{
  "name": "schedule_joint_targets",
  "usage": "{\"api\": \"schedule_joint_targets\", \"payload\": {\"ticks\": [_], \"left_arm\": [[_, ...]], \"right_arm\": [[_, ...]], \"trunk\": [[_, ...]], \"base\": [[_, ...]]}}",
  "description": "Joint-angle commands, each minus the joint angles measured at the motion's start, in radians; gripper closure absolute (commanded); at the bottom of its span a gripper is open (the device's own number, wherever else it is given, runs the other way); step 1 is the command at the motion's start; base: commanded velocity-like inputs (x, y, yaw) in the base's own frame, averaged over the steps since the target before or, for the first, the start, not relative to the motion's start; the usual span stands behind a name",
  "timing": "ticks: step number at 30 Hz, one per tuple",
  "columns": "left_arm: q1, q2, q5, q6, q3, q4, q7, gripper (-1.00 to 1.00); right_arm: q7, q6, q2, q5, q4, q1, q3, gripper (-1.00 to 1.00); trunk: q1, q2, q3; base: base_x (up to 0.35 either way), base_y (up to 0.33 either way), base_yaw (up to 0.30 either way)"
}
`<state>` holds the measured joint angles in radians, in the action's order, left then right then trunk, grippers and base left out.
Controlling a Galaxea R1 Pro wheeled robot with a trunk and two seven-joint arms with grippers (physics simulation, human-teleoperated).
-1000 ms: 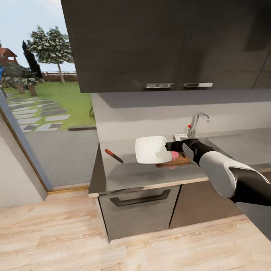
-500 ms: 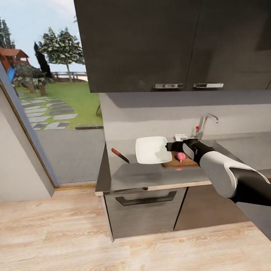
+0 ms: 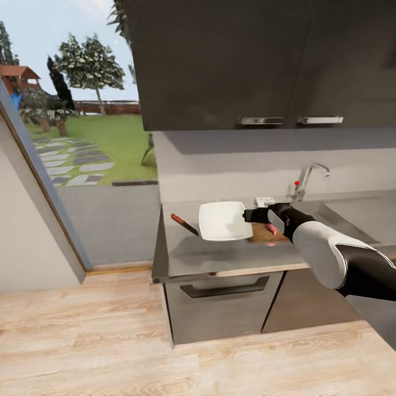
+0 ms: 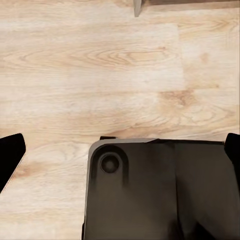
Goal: In the kitchen, take the Vidalia onion out of the sink, dice it on the chopping board with the paring knife, put the diced onion into the bowl on the countertop, then place both the paring knife and the chopping board into the sink.
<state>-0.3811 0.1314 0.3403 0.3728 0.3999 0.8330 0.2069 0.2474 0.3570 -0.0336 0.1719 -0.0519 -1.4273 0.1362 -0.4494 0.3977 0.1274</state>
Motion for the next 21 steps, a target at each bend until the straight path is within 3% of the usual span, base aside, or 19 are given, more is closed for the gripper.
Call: {"api": "schedule_joint_targets", "payload": {"ticks": [1,9,12,14,21], "left_arm": [[0.001,0.002,0.006,0.003,0.007,0.001,0.009,-1.0],[0.001,0.001,0.006,0.003,0.007,0.0,0.008,-1.0],[0.001,0.001,0.006,0.003,0.007,0.0,0.009,-1.0],[0.001,0.001,0.006,0.003,0.007,0.0,0.009,-1.0],[0.001,0.001,0.006,0.003,0.007,-0.007,0.009,-1.0]], "right_arm": [[0.004,0.007,0.0,0.009,-0.002,-0.001,0.013,1.0],[0.003,0.01,-0.005,0.009,-0.002,-0.001,0.014,1.0],[-0.009,0.01,-0.006,0.009,-0.002,-0.001,0.014,1.0],[-0.051,0.011,-0.006,0.009,-0.002,-0.001,0.014,1.0],[-0.061,0.011,-0.006,0.008,0.0,-0.001,0.014,1.0]], "trunk": [[-0.001,0.002,0.003],[-0.001,0.002,0.016],[-0.001,0.002,0.02],[-0.001,0.002,0.023],[-0.001,0.002,0.034]], "base": [[0.0,0.294,0.0],[0.0,0.264,0.0],[0.0,0.077,0.0],[0.0,0.018,0.0],[0.0,0.002,0.0]]}}
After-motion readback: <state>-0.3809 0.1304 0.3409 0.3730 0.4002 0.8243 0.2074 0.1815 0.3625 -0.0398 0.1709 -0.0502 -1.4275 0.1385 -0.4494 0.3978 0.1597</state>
